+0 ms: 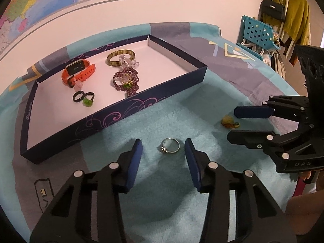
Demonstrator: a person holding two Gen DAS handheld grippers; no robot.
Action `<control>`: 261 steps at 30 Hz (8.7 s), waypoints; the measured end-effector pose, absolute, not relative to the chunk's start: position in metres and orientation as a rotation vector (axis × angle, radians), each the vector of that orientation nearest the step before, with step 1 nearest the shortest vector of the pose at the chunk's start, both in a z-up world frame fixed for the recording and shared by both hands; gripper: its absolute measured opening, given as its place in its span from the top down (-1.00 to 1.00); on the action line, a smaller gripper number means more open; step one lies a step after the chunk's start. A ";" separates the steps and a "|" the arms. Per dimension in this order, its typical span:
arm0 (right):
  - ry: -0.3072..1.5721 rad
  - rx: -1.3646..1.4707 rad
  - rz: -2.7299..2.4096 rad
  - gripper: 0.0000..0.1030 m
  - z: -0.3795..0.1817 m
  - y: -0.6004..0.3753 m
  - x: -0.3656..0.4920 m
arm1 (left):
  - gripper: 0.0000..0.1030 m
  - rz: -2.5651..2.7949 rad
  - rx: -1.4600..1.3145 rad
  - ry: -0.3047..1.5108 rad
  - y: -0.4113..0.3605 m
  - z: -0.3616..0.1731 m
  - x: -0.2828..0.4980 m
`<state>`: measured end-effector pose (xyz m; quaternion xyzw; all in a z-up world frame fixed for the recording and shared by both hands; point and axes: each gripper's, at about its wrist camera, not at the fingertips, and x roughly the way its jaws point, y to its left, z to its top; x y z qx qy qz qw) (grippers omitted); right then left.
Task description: Organize jewelry
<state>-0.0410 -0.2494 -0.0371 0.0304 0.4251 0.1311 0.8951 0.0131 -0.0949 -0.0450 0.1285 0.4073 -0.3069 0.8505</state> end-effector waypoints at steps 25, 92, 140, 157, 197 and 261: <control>0.877 0.043 0.262 0.36 -0.038 -0.242 -0.037 | 0.83 -0.655 0.274 0.853 -0.096 -0.044 0.011; 0.804 0.078 0.335 0.74 -0.013 -0.228 -0.026 | 0.81 -0.610 0.200 0.771 -0.055 -0.009 0.010; 0.780 0.053 0.376 0.74 0.002 -0.201 0.077 | 0.80 -0.470 0.147 0.762 -0.038 -0.004 0.089; 0.806 0.046 0.364 0.74 -0.007 -0.194 0.095 | 0.80 -0.449 0.141 0.782 -0.039 -0.013 0.103; 0.784 0.022 0.297 0.01 -0.007 -0.192 0.086 | -0.77 -0.359 0.133 0.733 -0.032 -0.011 0.095; 0.717 0.046 0.186 -0.87 -0.004 -0.198 -0.014 | -0.90 -0.163 0.133 0.719 -0.019 -0.004 0.014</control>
